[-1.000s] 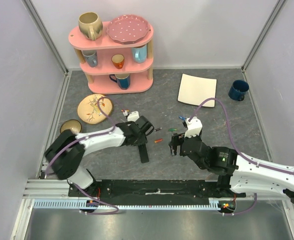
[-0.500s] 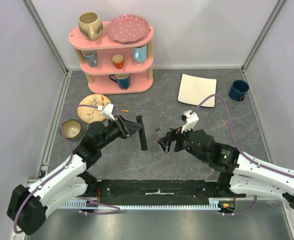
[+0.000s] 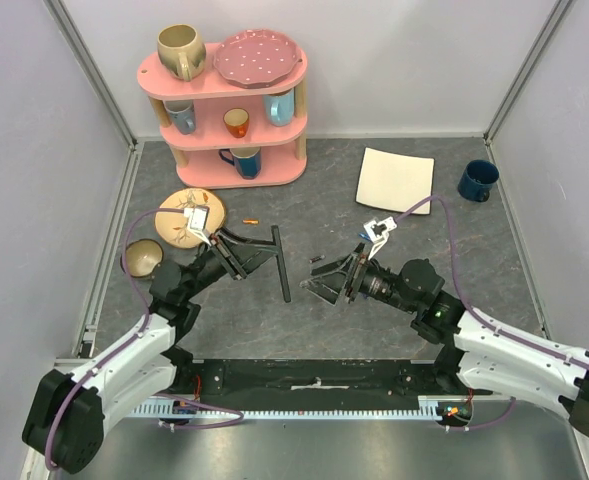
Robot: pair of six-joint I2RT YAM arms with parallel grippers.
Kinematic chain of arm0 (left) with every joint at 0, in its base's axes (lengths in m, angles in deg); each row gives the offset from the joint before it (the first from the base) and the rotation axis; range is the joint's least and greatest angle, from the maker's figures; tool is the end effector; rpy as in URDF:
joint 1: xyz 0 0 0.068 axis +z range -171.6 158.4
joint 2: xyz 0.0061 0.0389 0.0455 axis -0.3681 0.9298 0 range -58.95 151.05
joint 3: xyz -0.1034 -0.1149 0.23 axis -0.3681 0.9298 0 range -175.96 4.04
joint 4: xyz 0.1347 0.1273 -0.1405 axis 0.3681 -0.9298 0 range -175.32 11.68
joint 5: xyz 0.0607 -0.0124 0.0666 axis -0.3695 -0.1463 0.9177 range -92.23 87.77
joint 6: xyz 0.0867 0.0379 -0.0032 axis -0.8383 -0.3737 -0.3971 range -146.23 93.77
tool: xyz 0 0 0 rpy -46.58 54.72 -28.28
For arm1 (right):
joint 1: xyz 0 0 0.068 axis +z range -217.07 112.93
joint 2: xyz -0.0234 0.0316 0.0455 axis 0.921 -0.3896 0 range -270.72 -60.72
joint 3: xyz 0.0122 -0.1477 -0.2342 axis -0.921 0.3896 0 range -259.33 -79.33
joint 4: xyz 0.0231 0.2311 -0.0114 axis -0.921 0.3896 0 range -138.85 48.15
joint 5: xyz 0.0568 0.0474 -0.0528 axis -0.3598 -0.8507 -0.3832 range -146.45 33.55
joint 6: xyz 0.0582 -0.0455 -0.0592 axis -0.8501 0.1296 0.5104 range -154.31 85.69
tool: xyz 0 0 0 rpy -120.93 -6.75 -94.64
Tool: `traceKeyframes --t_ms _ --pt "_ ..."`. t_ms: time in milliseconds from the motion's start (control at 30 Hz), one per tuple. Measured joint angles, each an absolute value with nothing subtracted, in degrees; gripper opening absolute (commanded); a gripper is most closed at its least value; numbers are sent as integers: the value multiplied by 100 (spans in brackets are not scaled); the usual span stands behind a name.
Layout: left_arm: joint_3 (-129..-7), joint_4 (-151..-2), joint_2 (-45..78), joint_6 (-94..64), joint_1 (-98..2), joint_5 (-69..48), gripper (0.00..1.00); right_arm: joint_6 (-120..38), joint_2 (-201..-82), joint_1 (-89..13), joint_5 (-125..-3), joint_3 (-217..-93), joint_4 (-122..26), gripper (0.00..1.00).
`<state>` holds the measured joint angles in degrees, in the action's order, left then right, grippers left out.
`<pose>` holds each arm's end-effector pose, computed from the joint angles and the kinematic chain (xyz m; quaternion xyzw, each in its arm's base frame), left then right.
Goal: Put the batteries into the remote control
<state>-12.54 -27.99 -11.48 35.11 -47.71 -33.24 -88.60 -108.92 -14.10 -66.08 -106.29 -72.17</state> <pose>0.1530 -0.1240 0.3021 0.0396 0.5965 -0.6553 0.4617 0.1213 0.1845 0.2979 -0.0525 0.6924 0.6120 0.3785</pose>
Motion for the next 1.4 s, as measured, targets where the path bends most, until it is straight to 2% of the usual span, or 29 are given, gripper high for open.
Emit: traceKeyframes --t_ms 333,1167,1400 --pt "-1177 -1643 -987 4121 -4771 -3715 2 -9052 -11421 -1410 -7382 -10596 -8204 89" --pt "-1177 -1601 -989 4237 -4771 -3737 2 -9347 -12656 -1351 -7869 -10703 -9339 86" --pt "-1177 -1601 -1000 4237 -4771 -3735 2 -9474 -12884 -1242 -7913 -10767 -9660 74"
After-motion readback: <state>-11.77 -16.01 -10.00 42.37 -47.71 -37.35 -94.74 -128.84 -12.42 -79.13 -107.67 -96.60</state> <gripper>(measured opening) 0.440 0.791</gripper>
